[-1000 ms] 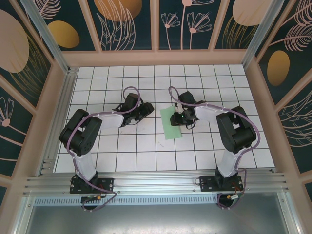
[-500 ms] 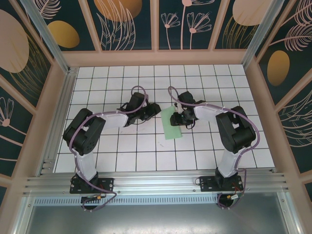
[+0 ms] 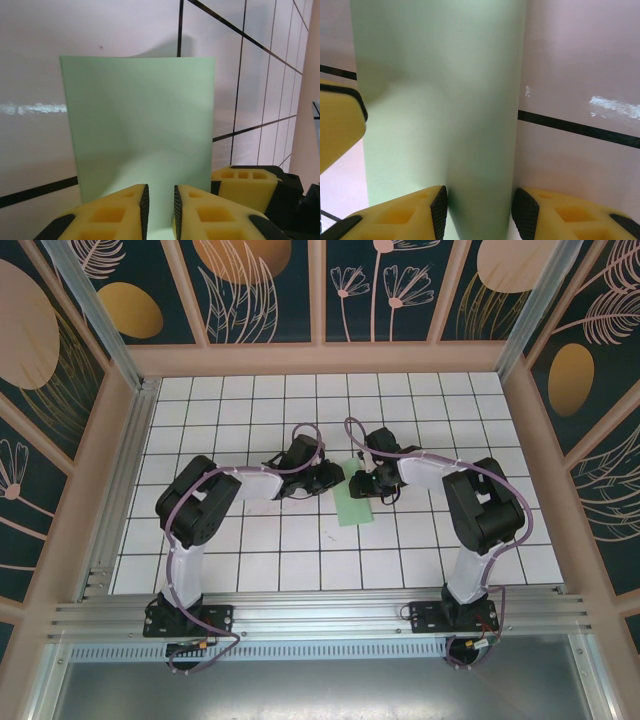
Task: Fold a paper plane with a square sheet of paper (pick it up from the middle)
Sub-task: Hold the paper at the center of the table.
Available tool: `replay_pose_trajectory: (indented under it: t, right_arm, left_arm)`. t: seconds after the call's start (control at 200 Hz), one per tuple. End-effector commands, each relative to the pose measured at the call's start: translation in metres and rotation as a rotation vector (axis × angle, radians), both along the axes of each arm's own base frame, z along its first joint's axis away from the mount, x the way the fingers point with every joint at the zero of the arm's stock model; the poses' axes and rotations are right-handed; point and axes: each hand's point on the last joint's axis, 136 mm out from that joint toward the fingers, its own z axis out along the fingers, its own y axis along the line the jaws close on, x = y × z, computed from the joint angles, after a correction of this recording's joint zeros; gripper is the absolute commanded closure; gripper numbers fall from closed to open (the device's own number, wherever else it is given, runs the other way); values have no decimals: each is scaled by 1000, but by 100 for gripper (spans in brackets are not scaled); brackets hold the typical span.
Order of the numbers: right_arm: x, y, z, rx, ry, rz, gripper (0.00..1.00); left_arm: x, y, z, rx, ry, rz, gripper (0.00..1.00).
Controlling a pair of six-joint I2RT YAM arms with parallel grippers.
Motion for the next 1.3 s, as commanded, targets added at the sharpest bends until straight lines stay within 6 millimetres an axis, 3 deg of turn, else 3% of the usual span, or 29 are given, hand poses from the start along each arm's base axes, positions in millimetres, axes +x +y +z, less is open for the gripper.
replay_pose_trajectory:
  t: [0.0, 0.42, 0.515, 0.651, 0.701, 0.771, 0.871, 0.926, 1.021, 1.121, 1.296]
  right_arm:
    - [-21, -14, -48, -104, 94, -1, 53]
    - [-17, -6, -37, -67, 79, -9, 53]
    - [-1, 0, -11, -16, 28, -54, 51]
    - [26, -1, 49, 122, -86, -155, 46]
    - [29, -1, 68, 166, -129, -154, 45]
    - [25, 5, 81, 208, -145, -114, 46]
    - [14, 21, 80, 286, -82, -44, 56]
    - [10, 28, 73, 311, -45, -28, 67]
    - [9, 35, 62, 337, 3, -15, 77]
    - [9, 35, 47, 323, 43, -19, 82]
    - [9, 24, 28, 278, 74, -44, 83]
  left_arm:
    - [1, 1, -12, 56, 17, -4, 79]
    - [-5, 21, -45, 222, 91, 16, 86]
    - [-5, 30, -52, 282, 97, 20, 87]
    - [-7, 38, -59, 346, 102, 15, 90]
    - [-7, 40, -61, 361, 103, 12, 91]
    - [-6, 41, -64, 376, 104, 11, 91]
    - [-6, 43, -66, 394, 104, 9, 92]
    - [-5, 42, -67, 400, 105, 5, 92]
    - [-5, 42, -68, 404, 109, 3, 92]
    - [-6, 41, -71, 405, 114, -2, 92]
    - [-8, 40, -74, 397, 121, -9, 92]
